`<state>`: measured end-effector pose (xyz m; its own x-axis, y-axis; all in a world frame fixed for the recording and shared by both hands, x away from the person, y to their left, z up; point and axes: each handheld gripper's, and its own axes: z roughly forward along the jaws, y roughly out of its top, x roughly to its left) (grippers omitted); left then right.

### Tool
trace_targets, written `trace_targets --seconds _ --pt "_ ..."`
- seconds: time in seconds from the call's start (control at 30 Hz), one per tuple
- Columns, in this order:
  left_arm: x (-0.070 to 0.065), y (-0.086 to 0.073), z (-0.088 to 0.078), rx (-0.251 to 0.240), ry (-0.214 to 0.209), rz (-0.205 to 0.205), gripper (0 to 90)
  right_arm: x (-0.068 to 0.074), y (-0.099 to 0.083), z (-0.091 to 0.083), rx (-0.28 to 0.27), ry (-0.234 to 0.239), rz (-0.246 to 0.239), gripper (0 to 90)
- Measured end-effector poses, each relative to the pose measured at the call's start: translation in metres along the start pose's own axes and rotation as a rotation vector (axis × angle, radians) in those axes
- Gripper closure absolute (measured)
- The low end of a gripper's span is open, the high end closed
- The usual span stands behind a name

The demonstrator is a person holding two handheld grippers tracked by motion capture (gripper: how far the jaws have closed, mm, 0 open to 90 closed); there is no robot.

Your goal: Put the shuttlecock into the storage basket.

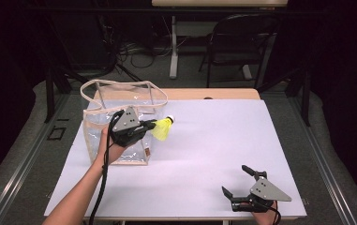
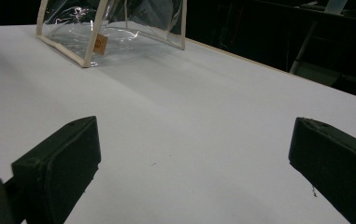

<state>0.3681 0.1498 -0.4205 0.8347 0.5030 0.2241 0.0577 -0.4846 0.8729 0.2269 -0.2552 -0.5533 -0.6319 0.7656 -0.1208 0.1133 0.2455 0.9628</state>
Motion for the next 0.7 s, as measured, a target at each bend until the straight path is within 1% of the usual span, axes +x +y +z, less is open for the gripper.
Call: trace_targets --seconds 0.07,0.2,0.33,0.6,0.7 --pt "0.001 0.0 0.0 -0.005 -0.001 -0.007 88.9 0.0 0.0 0.0 -0.001 0.0 0.001 1.8" --pt "0.005 0.002 -0.002 -0.007 0.005 -0.009 88.8 0.0 0.0 0.0 -0.002 0.0 0.002 1.9" --pt "0.01 0.004 -0.005 -0.01 0.021 -0.008 88.9 0.0 0.0 0.0 -0.001 0.001 0.003 1.9" --pt "0.018 0.003 -0.008 -0.017 0.036 -0.029 88.9 0.0 0.0 0.0 -0.003 -0.004 0.002 1.9" --pt "0.022 0.003 -0.011 -0.022 0.048 -0.034 88.9 0.0 0.0 0.0 -0.001 -0.002 0.002 1.9"
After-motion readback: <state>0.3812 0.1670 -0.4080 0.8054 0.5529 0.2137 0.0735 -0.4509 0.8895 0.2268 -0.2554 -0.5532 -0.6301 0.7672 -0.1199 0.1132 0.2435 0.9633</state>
